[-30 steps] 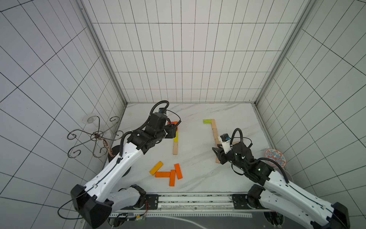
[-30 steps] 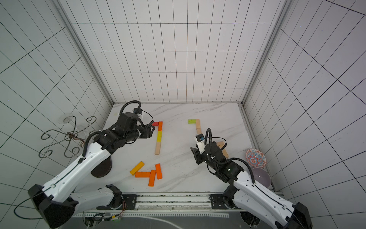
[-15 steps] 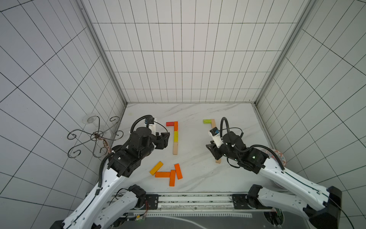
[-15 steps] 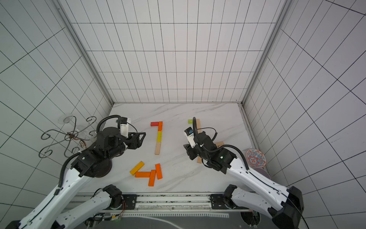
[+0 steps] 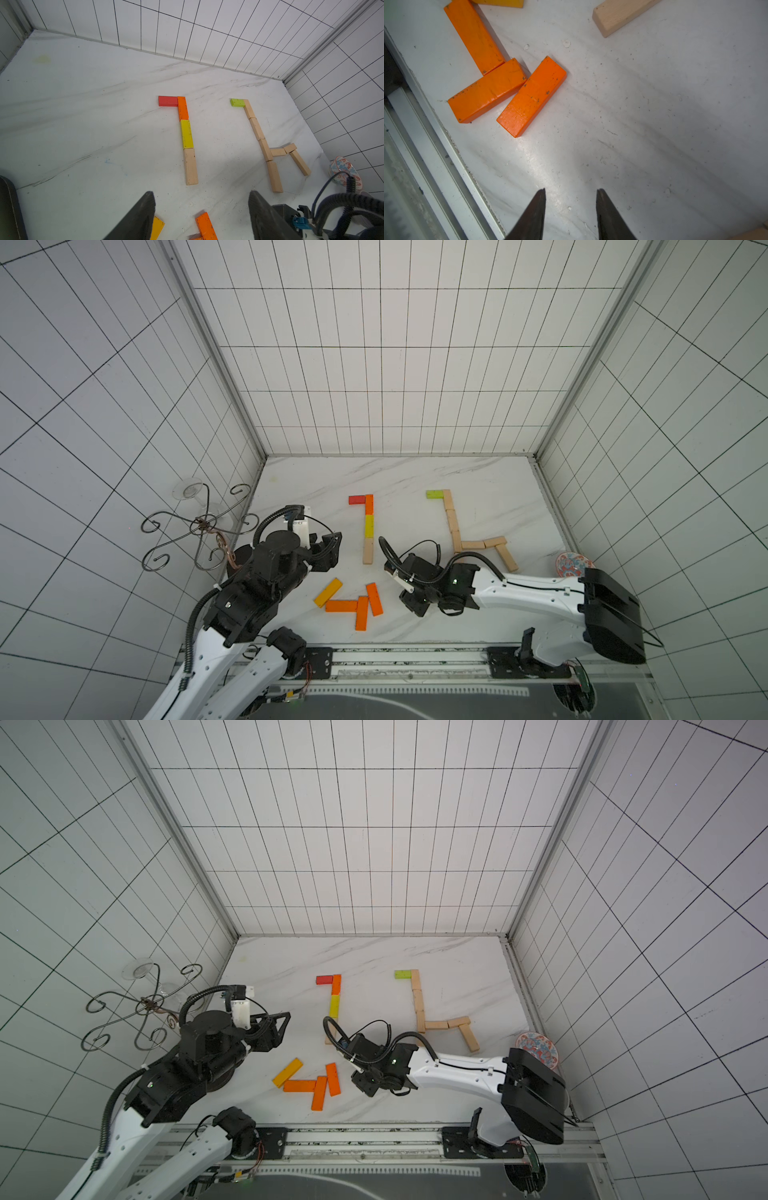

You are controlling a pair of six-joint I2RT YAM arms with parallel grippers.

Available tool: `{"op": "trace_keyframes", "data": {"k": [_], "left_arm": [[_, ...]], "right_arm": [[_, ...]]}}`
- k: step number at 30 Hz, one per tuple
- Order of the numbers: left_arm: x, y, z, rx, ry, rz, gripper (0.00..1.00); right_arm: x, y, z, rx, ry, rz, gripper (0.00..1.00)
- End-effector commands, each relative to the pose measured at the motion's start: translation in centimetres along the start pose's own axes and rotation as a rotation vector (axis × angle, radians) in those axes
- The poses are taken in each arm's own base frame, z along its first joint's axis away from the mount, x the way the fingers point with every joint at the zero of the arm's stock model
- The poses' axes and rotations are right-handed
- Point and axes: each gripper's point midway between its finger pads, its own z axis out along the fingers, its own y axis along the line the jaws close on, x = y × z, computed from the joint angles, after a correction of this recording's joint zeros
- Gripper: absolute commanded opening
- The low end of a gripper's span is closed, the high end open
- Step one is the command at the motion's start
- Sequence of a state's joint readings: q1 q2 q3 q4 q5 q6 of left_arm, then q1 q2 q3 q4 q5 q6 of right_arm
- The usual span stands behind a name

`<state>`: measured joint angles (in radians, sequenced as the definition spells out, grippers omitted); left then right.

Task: Assemble a giraffe with building blocks
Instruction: Pick up the building block from the center of the board.

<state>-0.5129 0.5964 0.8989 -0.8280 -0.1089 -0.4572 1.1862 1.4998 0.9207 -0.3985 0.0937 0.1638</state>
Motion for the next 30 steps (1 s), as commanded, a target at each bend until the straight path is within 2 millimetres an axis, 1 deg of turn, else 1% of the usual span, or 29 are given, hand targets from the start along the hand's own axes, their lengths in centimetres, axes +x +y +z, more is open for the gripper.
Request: {"op": "trace_keyframes", "data": {"k": [1,4,8,11,15,20,25,30], "left_arm": [[-0.3,0.8,-0.7,-0.027,-0.033,-0.026,0.72],[-0.6,0.7,-1.2,-0.017,-0.053,-0.03,0.72],[-0.9,0.9,-1.7,-0.02,-0.079,-0.028,0.73],[-0.9,0.9,-1.8,-0.021,-0.083,-0.024,0.73],[-0.9,0.9,-2.0,-0.019,-0.088,-0.021,0.73],[-1.3,1.0,-2.3,-0.022,-0.107,-0.009,0.73],[-1.5,1.1,-2.8,-0.025,-0.122,-0.007,0.74],[-1.4,1.3,-3.0,-0.026,-0.127,-0.007,0.75]], "right_arm": [[-5.8,1.5,-1.1,-0.024,-0.123,0.032,0.44],[-6.4,1.9,-0.2,-0.021,-0.111,0.039,0.46],[-7.0,2.9,1.1,-0.027,-0.094,0.051,0.5],[-7.4,3.4,2.1,-0.023,-0.084,0.074,0.52],[-7.7,4.0,2.9,-0.026,-0.079,0.102,0.55],[-7.4,4.2,4.1,-0.018,-0.059,0.132,0.57],[-7.2,4.9,5.0,-0.028,-0.044,0.144,0.6],[-6.9,5.6,5.8,-0.035,-0.025,0.14,0.63]]}}
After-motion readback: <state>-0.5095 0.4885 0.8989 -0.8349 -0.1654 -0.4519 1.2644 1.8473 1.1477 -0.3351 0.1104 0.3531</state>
